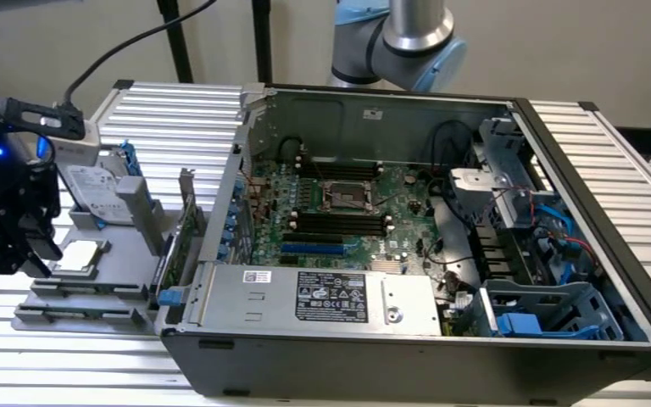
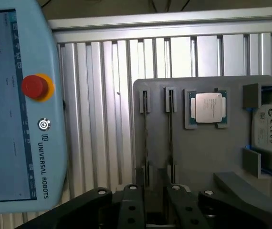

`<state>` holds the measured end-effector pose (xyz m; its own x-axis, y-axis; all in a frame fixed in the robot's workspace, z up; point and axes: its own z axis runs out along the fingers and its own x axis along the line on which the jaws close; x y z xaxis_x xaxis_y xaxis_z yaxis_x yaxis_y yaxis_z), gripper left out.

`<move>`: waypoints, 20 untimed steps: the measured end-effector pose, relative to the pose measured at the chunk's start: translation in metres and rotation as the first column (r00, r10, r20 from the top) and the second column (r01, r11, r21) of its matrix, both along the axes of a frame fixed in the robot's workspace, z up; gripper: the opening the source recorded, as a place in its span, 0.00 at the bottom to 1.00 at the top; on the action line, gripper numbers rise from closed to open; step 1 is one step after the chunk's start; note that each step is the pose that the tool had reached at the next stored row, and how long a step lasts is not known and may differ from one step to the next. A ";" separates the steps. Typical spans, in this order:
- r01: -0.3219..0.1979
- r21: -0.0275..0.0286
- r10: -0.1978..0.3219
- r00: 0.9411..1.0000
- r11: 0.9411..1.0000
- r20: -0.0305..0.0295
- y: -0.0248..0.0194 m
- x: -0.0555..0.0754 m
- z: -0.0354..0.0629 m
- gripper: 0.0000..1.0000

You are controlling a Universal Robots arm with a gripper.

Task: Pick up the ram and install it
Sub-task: 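Pick up the ram and move it above insertion slot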

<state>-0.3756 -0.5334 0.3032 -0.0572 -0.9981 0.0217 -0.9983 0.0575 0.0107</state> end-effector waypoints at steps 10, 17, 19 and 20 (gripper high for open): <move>-0.019 0.000 0.019 1.000 1.000 0.001 -0.0029 -0.007 -0.0169 0.36; -0.031 0.000 0.031 1.000 1.000 0.001 -0.0029 -0.007 -0.0296 0.36; -0.033 0.000 0.033 0.999 0.999 0.001 -0.0029 -0.007 -0.0332 0.36; -0.034 0.000 0.034 0.999 0.999 0.001 -0.0029 -0.007 -0.0350 0.36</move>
<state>-0.3824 -0.5363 0.2682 -0.0229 -0.9995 0.0217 -0.9997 0.0231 0.0099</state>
